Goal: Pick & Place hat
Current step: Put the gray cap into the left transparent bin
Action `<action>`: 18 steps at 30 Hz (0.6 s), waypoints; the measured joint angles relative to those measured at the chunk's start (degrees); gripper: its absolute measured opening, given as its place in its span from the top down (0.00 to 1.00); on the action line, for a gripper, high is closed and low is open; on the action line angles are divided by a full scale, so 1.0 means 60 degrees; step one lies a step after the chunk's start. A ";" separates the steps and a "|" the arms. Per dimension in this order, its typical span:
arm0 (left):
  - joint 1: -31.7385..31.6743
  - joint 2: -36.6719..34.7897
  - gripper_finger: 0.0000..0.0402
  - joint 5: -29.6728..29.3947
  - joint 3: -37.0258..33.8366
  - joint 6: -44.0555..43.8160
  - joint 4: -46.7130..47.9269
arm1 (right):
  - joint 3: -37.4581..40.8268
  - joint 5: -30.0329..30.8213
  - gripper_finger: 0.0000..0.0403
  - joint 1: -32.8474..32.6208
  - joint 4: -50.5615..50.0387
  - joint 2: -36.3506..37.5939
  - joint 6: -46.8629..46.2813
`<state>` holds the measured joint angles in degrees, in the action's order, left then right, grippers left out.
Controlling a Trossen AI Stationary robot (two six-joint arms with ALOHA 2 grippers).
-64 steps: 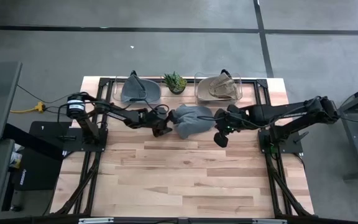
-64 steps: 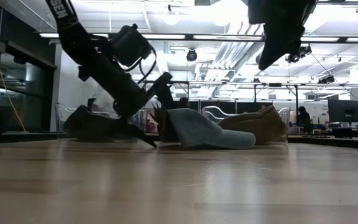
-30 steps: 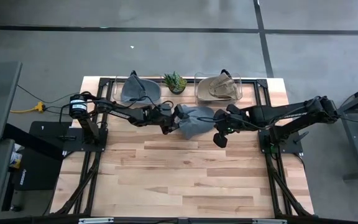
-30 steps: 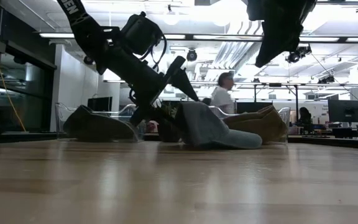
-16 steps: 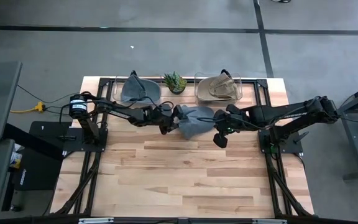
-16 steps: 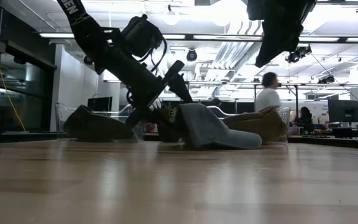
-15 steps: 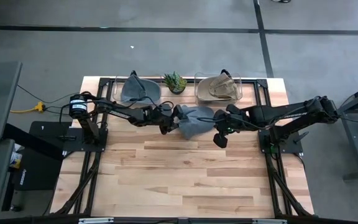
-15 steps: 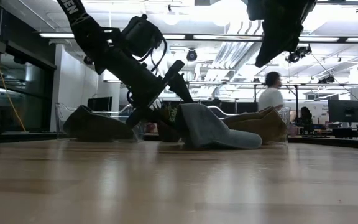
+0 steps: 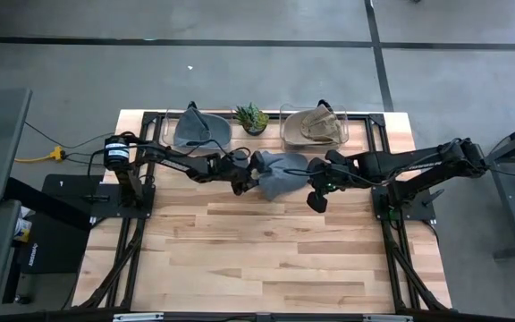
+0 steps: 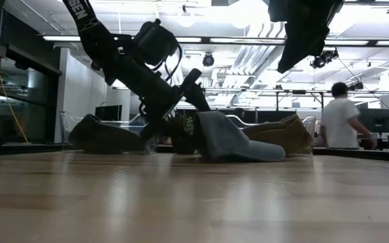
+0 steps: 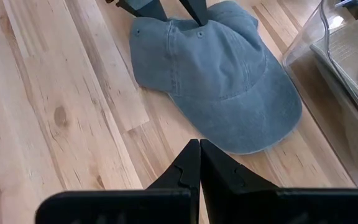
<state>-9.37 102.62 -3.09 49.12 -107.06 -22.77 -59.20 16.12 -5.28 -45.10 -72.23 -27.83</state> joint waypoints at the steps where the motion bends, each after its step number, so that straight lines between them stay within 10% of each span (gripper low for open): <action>1: 0.0000 0.0148 0.19 -0.0001 0.0012 -0.0040 -0.0256 | 0.0000 0.0000 1.00 0.0000 0.0000 0.0000 0.0002; 9: 0.0000 0.0254 0.22 0.0167 0.0013 -0.0541 -0.0461 | 0.0000 -0.0025 1.00 0.0000 0.0029 0.0000 0.0141; 18: 0.0000 0.0264 0.51 -0.0016 0.0001 -0.0887 -0.0534 | 0.0000 -0.0031 1.00 0.0000 0.0025 0.0000 0.0144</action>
<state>-9.37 104.20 -3.18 49.12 -112.38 -25.98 -59.20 15.93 -5.28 -44.95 -72.23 -26.96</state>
